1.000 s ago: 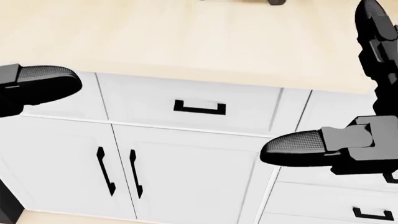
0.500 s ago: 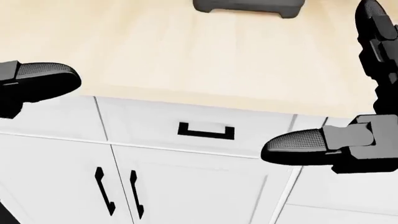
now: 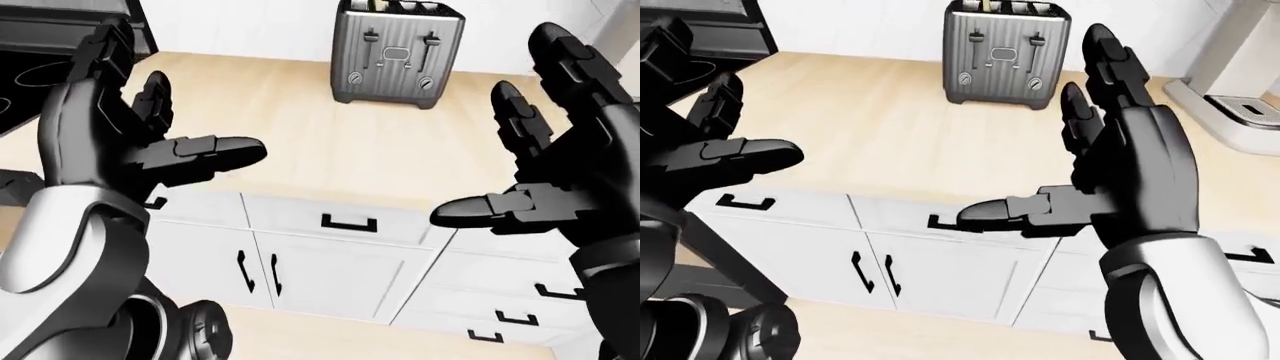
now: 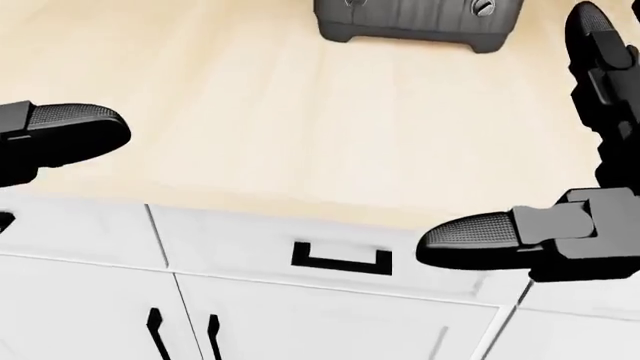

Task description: Push down the lever of the toaster to turn it on.

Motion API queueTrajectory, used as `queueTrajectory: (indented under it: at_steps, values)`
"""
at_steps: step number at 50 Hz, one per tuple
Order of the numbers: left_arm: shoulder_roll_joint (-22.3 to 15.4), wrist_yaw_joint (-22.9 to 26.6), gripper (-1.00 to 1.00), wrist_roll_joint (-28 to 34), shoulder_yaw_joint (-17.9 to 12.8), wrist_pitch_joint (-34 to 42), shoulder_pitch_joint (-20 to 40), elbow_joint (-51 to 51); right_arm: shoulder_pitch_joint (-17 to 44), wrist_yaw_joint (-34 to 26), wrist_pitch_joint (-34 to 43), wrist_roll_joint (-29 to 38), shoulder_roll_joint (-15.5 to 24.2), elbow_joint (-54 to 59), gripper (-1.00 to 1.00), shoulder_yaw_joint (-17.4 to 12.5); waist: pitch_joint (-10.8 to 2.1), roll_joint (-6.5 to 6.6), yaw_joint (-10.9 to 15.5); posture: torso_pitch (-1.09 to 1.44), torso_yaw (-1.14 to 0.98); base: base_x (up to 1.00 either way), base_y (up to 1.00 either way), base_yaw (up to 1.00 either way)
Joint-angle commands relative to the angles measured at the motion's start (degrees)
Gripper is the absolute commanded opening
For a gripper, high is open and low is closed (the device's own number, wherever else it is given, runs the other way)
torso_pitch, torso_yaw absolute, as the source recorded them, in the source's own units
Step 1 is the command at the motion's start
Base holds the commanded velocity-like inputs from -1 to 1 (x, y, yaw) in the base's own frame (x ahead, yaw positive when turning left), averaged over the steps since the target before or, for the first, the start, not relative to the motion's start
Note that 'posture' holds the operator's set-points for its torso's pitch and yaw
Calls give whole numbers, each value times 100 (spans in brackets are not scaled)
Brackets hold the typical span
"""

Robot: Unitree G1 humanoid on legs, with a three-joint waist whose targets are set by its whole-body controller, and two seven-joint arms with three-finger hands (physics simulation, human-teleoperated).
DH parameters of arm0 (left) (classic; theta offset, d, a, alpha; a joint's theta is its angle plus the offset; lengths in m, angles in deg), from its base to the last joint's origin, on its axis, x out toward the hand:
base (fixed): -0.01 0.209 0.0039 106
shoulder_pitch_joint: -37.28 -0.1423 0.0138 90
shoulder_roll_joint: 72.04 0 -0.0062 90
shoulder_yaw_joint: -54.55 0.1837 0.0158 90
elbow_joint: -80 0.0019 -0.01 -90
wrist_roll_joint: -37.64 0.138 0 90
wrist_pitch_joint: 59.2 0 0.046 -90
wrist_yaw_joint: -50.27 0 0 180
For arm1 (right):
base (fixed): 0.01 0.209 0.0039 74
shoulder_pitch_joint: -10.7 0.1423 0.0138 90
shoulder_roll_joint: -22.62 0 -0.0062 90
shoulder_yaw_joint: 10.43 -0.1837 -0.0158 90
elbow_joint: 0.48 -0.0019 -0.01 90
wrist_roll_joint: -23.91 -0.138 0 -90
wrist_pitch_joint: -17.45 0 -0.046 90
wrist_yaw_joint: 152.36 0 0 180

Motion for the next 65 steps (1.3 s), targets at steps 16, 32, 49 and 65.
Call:
queueTrajectory:
  at_steps: [16, 32, 49, 65]
  values:
    - [-30, -28, 100, -146, 36, -30, 133, -40, 122, 70, -125, 33, 88, 25, 100, -113, 32, -199, -66, 0, 0, 18, 0, 0]
    - [-41, -188, 100, -342, 0, -21, 135, -21, 159, 187, -146, -95, 141, 10, 100, -106, -35, -296, 47, 0, 0, 18, 0, 0]
    - [-55, -340, 100, -511, 1, -32, 130, -6, 191, 192, -172, -85, 171, 28, 100, -84, -63, 243, -82, 0, 0, 18, 0, 0]
    - [42, -1068, 100, -1431, -183, -208, 97, 172, 192, 143, -161, 3, 173, 11, 100, -100, 77, -207, 45, 0, 0, 4, 0, 0]
